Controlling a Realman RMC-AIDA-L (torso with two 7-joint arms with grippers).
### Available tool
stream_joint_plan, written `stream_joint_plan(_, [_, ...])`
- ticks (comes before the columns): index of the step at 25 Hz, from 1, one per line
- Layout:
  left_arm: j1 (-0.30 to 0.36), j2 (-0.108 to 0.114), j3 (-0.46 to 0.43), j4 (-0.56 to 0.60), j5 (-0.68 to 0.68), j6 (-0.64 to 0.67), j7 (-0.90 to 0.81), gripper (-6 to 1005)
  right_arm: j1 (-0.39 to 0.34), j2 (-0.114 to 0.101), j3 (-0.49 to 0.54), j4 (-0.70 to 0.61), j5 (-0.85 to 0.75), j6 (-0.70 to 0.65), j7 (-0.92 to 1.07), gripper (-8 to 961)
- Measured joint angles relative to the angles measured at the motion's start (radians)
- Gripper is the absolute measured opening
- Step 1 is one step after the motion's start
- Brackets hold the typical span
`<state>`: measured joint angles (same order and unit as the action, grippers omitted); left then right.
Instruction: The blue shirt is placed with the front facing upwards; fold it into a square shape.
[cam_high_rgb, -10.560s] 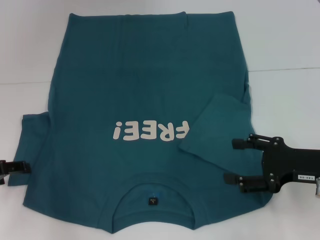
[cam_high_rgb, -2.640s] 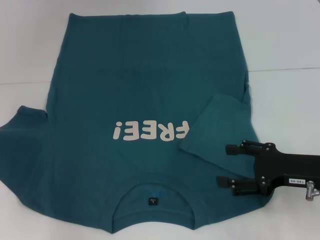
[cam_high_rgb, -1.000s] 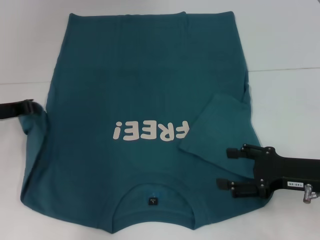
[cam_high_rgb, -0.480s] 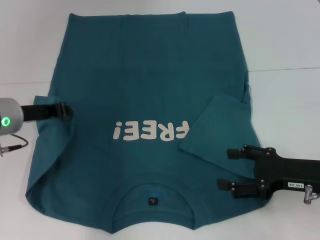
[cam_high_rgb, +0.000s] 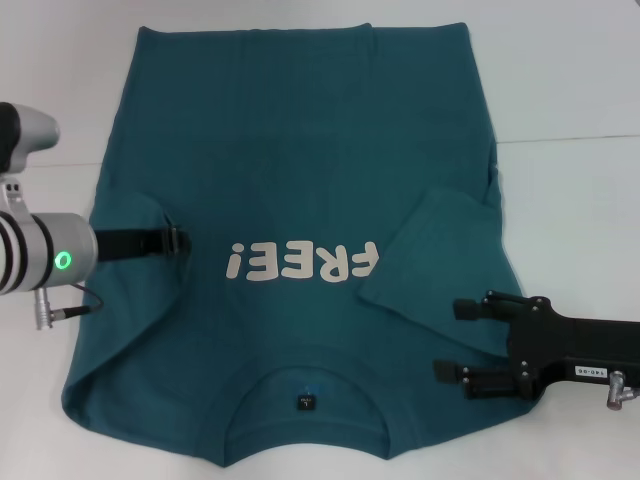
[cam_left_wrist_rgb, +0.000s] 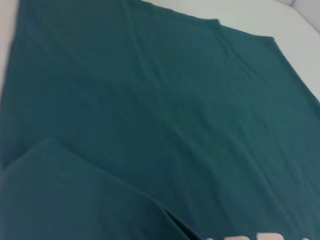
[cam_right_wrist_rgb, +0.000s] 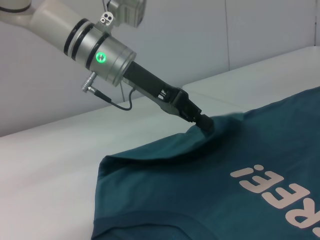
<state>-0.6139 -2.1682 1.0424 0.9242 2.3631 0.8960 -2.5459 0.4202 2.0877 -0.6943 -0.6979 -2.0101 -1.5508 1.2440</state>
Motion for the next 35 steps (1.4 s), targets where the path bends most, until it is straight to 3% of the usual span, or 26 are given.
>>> stream_joint_plan(10, [-0.002,-0.001,0.052,-0.054,-0.067,-0.044,0.024,25,0.000,0.000,-0.002,0.000,0.000,0.000,0.000,941])
stream_joint_plan(18, [-0.008,0.000,0.043,-0.095,-0.093,-0.080,0.035,32,0.000,-0.001,-0.002,0.000,0.001,0.000,0.000,941])
stream_joint_plan(29, [-0.010,0.005,0.034,-0.088,-0.154,-0.077,0.035,175,0.002,-0.002,-0.002,-0.002,0.001,0.006,0.008,940])
stream_joint_plan(32, [-0.011,0.008,0.032,-0.079,-0.165,-0.074,0.039,401,0.002,-0.002,-0.002,-0.004,0.001,0.007,0.012,940])
stream_joint_plan(35, [-0.013,0.011,0.007,-0.063,-0.175,-0.049,0.059,539,0.003,-0.005,-0.002,-0.011,0.001,0.015,0.028,940])
